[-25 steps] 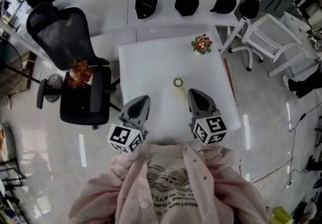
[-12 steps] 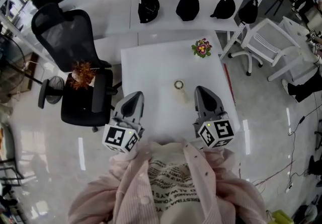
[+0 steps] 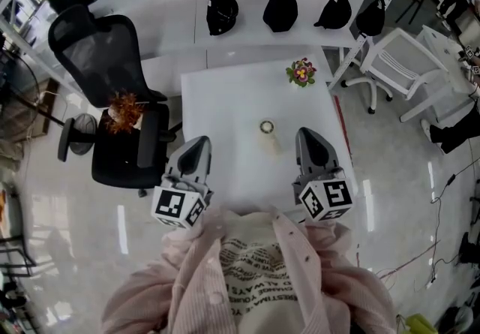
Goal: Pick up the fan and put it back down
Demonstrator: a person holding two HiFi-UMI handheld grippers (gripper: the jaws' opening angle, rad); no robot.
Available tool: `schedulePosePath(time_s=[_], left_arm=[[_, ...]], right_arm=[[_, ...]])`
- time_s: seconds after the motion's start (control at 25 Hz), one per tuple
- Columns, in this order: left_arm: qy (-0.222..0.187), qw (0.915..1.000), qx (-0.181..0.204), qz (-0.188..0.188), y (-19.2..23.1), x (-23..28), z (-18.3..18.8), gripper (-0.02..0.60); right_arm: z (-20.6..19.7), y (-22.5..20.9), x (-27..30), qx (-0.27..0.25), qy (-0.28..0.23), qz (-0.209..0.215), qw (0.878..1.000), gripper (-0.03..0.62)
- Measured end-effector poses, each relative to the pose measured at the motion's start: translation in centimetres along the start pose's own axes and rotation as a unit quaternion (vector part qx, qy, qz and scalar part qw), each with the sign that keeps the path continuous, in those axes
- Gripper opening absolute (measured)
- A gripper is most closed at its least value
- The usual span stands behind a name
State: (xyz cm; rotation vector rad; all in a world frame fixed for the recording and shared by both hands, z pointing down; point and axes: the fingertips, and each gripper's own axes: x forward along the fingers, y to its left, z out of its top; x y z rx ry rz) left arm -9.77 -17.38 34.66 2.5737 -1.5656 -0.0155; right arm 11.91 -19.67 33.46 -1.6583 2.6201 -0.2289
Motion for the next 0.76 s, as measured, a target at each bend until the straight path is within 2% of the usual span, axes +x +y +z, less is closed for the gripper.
schedulePosePath(time_s=[0.24,0.76], left_arm=[[0.006,0.9999,0.014,0.000,-0.13,0.17,-0.36,0.002],[0.013,0.9999,0.003,0.006,0.06,0.36,-0.65,0.002]], right_arm=[[0.23,-0.48,-0.26,-0.001,-0.002,-0.007,1.000,-0.002],[0.19,-0.53,-0.49,-0.010,0.005,-0.006,1.000,-0.003]])
